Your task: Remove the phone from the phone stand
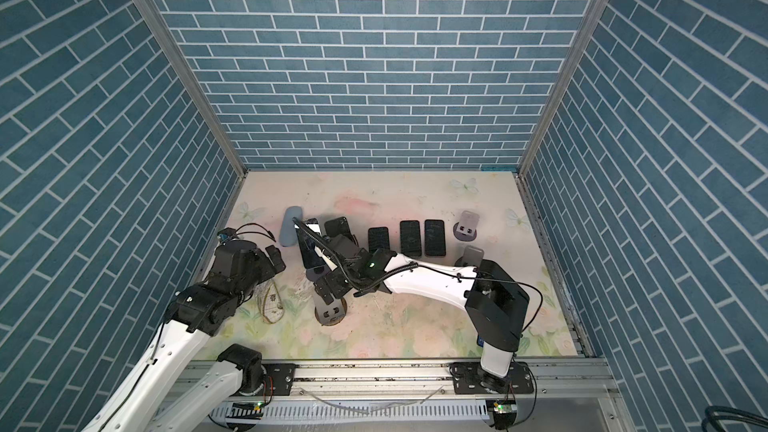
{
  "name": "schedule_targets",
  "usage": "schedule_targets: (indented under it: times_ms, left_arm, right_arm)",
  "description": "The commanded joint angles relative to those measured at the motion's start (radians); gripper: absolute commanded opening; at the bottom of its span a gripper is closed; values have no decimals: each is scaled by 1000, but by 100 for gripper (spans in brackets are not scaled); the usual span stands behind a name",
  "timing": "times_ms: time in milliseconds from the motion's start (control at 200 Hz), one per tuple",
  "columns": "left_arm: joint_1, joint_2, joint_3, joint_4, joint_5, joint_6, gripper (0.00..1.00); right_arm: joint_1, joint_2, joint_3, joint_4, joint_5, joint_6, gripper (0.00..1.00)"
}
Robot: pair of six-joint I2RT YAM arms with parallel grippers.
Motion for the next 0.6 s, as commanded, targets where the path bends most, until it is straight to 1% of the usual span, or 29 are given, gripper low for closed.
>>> schedule_targets:
  times_ms: [0,110,125,160,190,325,450,595]
  left_arm:
    - [8,-36,-19,-42,-9,14,100]
    - [10,-54,-22,-63,-17,22,100]
    - [10,-82,-22,-65,-19,22,100]
    - [10,-97,-22,-73,-25,24,100]
    - [11,-107,-22,-81,-31,26,100]
    - [10,-149,-22,-108,-54,32,100]
    - [10,-172,-24,-119,-64,36,100]
    - [10,-180,-30,-120,-68,40,100]
  right_arm:
    - [27,46,78,-51,-32,20,99]
    - [41,82,119,-90,-15,44,99]
    - [42,87,126,-97,-14,48,99]
    - [46,98,142,-114,-14,55,99]
    - [51,106,154,-126,17,62,99]
    - [62,149,206,-190,60,110,99]
    - [65,193,250,-253,87,162,98]
    - [69,241,308,-324,105,184,97]
